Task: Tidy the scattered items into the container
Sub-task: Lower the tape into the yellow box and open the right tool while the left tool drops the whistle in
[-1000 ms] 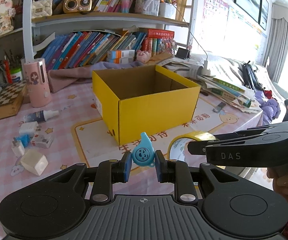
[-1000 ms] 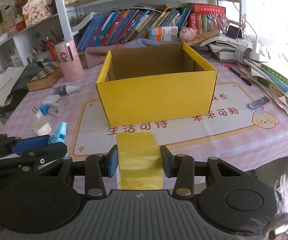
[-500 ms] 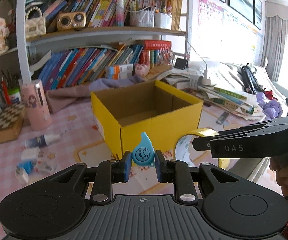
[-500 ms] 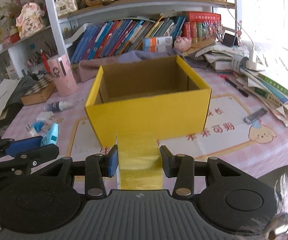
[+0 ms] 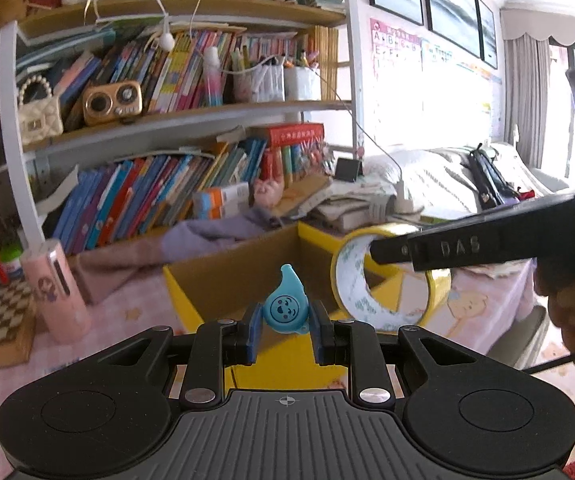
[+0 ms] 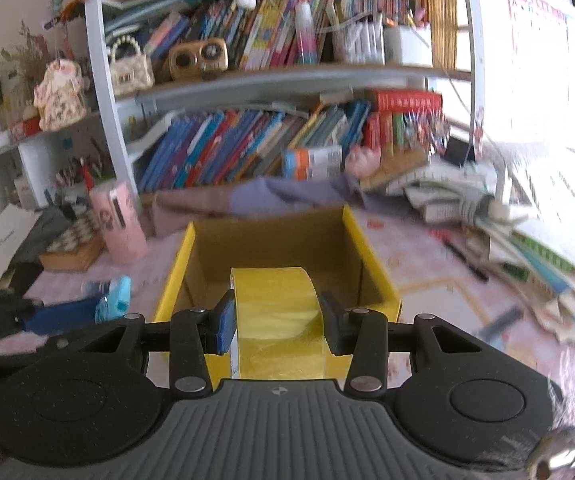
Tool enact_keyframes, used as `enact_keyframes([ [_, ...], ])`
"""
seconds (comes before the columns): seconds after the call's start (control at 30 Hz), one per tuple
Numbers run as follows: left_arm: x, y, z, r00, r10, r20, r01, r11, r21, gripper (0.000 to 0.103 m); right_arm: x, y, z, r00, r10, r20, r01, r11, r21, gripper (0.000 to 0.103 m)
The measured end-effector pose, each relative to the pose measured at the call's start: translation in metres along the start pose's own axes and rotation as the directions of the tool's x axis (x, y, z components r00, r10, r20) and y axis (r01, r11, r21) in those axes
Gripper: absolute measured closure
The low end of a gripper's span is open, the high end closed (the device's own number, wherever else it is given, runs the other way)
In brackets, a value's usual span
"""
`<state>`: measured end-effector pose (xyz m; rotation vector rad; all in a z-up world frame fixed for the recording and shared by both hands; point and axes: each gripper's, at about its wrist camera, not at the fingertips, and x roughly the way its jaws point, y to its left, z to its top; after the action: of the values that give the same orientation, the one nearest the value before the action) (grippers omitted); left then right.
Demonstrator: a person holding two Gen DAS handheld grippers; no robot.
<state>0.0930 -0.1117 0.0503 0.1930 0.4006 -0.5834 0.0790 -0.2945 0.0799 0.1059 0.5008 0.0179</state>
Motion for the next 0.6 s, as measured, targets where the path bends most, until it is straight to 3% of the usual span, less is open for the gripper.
enact_keyframes([
  [0.27, 0.037, 0.007, 0.032, 0.998, 0.050, 0.036, -0.050, 0.999, -0.015, 0.080, 0.032, -0.019, 0.047, 0.998, 0.043, 0.051, -0.041, 0.998, -0.049, 0.063],
  [0.6, 0.102, 0.010, 0.038, 0.991, 0.111, -0.073, -0.115, 0.992, -0.047, 0.080, 0.108, -0.035, 0.071, 0.989, 0.135, -0.063, -0.143, 0.979, -0.144, 0.063],
])
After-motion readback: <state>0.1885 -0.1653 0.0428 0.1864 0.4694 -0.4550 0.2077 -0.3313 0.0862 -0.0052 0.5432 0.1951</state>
